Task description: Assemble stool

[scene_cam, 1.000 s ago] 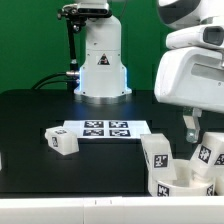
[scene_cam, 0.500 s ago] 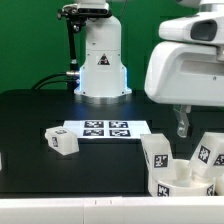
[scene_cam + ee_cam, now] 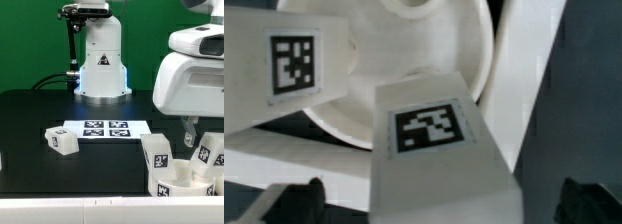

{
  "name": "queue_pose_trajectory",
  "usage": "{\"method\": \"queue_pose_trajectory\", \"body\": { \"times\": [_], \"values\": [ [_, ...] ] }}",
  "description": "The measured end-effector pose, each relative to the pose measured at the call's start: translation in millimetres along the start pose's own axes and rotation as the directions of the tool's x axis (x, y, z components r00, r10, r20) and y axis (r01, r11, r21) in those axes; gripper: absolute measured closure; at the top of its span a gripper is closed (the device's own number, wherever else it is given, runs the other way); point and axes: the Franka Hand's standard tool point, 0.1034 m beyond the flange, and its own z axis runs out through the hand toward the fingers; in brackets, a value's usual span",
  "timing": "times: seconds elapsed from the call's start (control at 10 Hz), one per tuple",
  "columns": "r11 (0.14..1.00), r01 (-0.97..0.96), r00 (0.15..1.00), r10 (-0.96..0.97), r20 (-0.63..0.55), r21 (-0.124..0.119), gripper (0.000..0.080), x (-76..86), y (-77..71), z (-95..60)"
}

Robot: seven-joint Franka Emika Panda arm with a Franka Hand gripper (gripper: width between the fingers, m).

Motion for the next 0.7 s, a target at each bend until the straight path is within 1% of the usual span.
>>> {"method": "queue_pose_trajectory", "body": {
  "times": [0.1,0.2,0.3,0.4,0.5,0.6,0.7],
  "values": [
    [1.000,-0.001,1.000,0.001,0.000,0.000,0.0282,0.0,0.5,0.1],
    [0.999,-0.043,0.999,0.043,0.000,0.002,0.0282,0.0,0.1,0.1],
    [0.990,-0.140,0.990,0.140,0.000,0.002,0.0422,0.1,0.3,0.0],
    [0.980,-0.198,0.980,0.198,0.000,0.002,0.0465,0.2,0.4,-0.1],
    [0.965,-0.262,0.965,0.262,-0.012,0.012,0.0465,1.6,2.8,-0.1],
    [0.906,-0.420,0.905,0.422,-0.050,0.052,0.0465,3.0,10.2,0.4],
    [0.814,-0.573,0.811,0.580,-0.074,0.092,0.0465,0.2,12.5,0.4]
  ]
}}
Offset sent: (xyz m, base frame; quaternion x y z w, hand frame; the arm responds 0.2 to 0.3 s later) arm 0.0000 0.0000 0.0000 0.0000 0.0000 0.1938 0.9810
